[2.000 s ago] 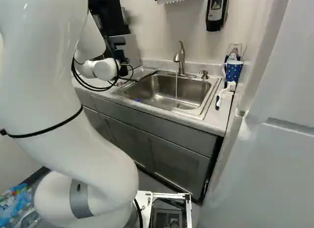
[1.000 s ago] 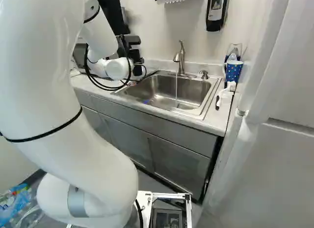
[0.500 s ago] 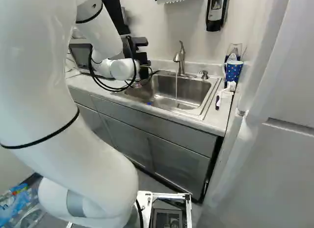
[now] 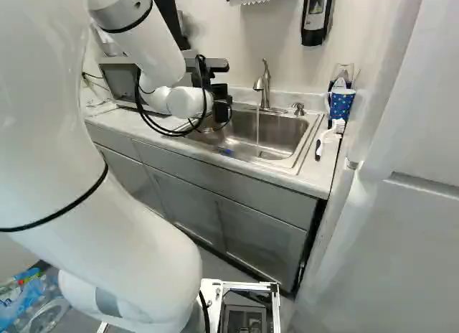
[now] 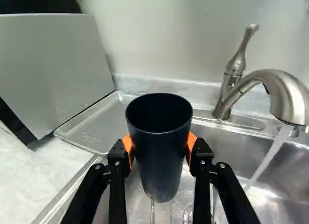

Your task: Rinse the cup and place it in the tray

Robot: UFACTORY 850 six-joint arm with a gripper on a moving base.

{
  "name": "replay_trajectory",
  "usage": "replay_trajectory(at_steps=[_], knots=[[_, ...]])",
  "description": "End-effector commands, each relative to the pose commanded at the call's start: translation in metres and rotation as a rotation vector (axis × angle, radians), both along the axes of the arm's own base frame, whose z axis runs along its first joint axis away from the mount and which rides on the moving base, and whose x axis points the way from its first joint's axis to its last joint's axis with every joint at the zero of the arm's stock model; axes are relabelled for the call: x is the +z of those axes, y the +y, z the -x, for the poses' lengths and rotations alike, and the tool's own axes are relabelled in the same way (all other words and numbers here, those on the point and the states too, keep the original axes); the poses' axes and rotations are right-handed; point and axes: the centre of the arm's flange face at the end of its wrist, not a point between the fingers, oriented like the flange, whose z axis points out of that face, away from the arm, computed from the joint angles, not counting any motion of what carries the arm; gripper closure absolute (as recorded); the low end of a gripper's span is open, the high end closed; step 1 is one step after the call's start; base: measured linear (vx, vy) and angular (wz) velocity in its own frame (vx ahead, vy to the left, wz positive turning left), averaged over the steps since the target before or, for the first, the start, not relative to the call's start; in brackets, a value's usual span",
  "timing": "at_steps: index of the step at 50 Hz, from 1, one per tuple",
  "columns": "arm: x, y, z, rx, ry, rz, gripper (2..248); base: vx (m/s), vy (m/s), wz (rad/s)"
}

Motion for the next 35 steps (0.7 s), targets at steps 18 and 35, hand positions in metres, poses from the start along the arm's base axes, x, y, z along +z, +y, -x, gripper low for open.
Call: replay_trajectory(at_steps=[18,35], knots=[[-0.016,-0.026,0.009,-0.058,0.024,-0.001,126,0.000,0.000,0.000],[-0.033,-0.047,0.007,-0.102,0.052,-0.004,126,0.000,0.000,0.000]])
